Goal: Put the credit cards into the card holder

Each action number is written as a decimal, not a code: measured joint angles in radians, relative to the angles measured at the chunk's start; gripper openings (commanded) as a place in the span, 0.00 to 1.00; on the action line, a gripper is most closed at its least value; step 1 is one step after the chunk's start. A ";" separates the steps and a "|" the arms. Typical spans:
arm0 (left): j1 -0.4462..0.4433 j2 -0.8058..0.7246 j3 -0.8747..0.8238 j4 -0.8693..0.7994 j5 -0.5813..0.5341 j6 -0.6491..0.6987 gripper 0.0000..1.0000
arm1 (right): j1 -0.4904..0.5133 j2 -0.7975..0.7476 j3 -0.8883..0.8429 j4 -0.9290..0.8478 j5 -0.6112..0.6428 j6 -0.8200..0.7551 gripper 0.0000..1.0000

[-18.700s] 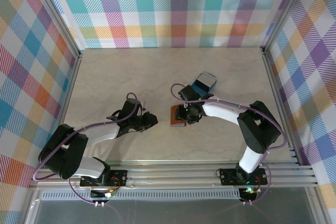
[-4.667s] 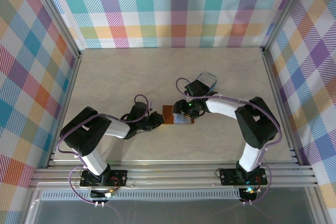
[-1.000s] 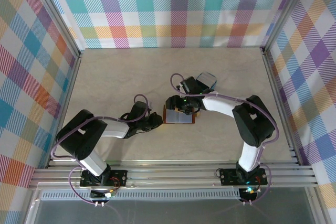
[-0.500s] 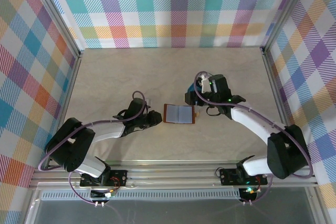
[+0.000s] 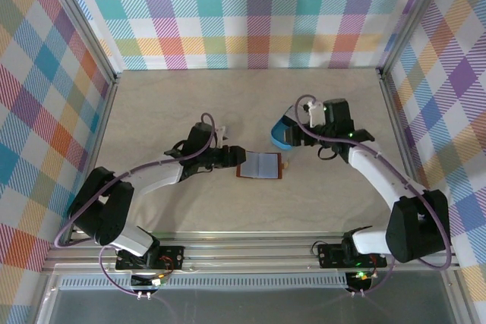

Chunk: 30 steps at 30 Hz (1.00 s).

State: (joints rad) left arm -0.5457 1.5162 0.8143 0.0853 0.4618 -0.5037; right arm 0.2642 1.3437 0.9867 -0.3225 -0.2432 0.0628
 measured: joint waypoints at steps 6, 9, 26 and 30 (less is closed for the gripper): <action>0.014 0.048 0.120 -0.101 0.071 0.084 0.54 | -0.025 0.127 0.187 -0.127 -0.004 -0.175 0.77; 0.014 0.048 0.139 -0.122 0.100 0.119 0.54 | -0.025 0.209 0.282 -0.199 0.008 -0.264 0.76; 0.054 0.044 0.202 -0.162 0.170 0.348 0.64 | -0.010 0.559 0.576 -0.337 0.323 -0.587 0.94; 0.054 0.044 0.178 -0.137 0.168 0.362 0.72 | 0.014 0.612 0.605 -0.335 0.363 -0.634 0.96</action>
State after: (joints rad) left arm -0.4919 1.5604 0.9920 -0.0517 0.6300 -0.1413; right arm 0.2779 1.9556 1.5917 -0.6571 0.1200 -0.5716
